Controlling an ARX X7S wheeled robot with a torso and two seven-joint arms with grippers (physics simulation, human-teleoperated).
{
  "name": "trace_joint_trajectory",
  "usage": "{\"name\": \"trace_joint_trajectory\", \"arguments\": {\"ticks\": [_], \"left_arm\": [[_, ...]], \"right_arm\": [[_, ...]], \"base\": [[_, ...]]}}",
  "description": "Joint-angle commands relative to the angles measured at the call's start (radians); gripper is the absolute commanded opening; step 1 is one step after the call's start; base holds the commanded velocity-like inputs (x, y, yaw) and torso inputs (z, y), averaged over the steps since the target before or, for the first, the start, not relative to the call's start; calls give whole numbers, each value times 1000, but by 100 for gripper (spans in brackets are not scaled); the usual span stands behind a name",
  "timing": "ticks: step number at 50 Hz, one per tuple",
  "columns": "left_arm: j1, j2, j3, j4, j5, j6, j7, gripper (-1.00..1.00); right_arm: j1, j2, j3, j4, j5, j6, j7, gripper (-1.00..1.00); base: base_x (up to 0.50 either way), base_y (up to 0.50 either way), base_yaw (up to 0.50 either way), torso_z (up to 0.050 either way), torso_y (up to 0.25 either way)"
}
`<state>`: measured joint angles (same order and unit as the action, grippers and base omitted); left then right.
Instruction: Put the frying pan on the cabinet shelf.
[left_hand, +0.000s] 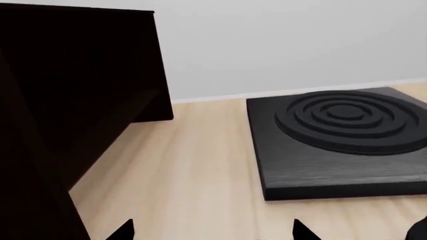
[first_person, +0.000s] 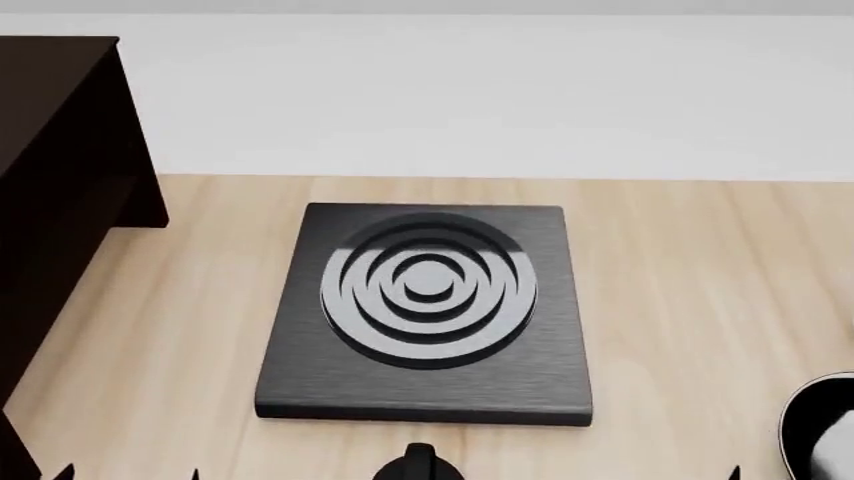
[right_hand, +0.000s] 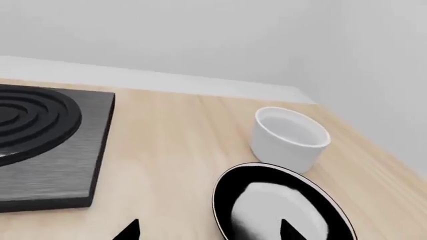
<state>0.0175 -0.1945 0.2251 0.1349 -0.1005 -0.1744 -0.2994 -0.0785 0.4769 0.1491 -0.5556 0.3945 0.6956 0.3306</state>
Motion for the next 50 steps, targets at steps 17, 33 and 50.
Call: {"name": "trace_joint_trajectory", "arguments": {"ticks": [17,33,50], "left_arm": [[-4,-8,19,-9,-10,-7,-11,100],[-4,-5,17,-7,-47,-15,-8,100],[-8,-11,35,-23,-38,-7,-17,100]], "right_arm": [[-171,8,184,127,53,-53,-43,100],[-161,24,205,236,71,-44,-76,100],[-129,1,198,409,78,-97,-128,100]], "base": [[0,0,0,0,0],[0,0,0,0,0],[0,0,0,0,0]]}}
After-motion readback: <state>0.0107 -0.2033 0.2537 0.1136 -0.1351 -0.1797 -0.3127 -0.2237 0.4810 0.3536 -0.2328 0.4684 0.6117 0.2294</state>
